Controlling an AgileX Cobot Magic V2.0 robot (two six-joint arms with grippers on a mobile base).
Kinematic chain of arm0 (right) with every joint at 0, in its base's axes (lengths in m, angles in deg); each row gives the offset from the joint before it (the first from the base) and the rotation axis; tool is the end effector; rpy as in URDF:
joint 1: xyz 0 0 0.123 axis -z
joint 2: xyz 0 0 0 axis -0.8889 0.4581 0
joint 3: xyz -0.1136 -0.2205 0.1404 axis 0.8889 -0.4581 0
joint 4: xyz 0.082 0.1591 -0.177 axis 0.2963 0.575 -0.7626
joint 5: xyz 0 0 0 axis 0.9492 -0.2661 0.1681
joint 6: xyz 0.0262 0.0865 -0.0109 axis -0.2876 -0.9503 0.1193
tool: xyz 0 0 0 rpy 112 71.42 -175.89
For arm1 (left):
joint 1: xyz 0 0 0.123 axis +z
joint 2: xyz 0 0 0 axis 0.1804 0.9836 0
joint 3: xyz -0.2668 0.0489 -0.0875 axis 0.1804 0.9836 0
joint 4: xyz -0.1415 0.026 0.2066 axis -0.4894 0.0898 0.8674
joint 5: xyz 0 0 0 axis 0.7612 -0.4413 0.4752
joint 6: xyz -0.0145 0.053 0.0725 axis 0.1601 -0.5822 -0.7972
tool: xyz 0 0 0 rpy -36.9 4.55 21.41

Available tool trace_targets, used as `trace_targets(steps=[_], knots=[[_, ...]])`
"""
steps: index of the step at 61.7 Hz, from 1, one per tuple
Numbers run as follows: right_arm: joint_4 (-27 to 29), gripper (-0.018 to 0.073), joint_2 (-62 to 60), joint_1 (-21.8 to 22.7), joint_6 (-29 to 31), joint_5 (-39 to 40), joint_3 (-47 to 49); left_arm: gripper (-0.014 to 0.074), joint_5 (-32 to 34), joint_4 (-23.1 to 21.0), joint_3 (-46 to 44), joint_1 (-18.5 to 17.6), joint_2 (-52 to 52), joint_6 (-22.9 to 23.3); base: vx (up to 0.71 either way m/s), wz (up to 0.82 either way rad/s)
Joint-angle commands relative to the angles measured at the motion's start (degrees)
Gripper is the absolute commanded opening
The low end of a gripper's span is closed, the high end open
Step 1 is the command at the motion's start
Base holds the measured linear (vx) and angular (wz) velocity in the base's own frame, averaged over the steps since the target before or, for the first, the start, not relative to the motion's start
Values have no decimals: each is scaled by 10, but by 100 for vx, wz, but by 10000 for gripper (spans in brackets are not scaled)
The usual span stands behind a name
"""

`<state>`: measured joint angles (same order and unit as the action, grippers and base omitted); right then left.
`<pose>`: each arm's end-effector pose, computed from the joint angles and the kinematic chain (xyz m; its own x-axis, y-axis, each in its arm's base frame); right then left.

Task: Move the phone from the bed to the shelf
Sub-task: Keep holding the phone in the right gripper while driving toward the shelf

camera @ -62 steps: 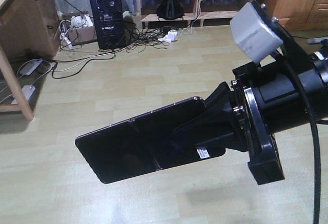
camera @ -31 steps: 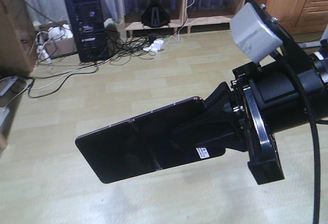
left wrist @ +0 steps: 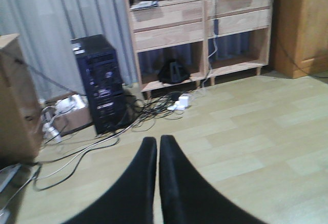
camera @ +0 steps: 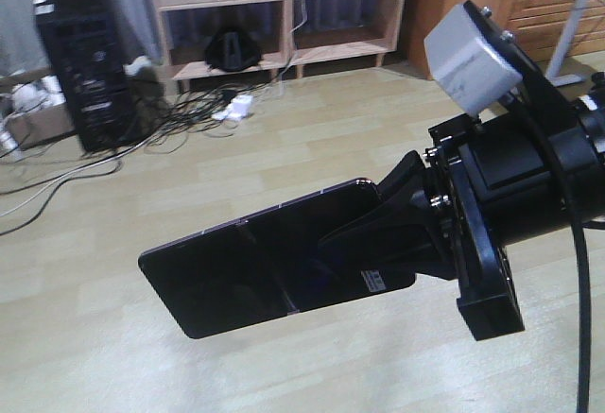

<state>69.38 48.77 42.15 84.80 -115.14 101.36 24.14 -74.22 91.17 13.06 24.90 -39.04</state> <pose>0.1841 0.1440 0.3879 -0.3109 -0.4962 -0.8106 -0.9489 0.2102 0.2353 0.0562 0.0022 0.1854 -0.1223 0.1170 -0.9856 -0.0270 0.9923 0.1212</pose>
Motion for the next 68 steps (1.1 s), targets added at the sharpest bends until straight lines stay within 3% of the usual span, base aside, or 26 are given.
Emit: trace_targets(steps=[1, 68], knots=[[49, -2, -16, 1, 2, -22, 15, 1, 42, -5, -13, 1, -7, 3, 37, -29], [49, -2, -16, 1, 2, -22, 15, 1, 42, -5, -13, 1, -7, 3, 38, -25]])
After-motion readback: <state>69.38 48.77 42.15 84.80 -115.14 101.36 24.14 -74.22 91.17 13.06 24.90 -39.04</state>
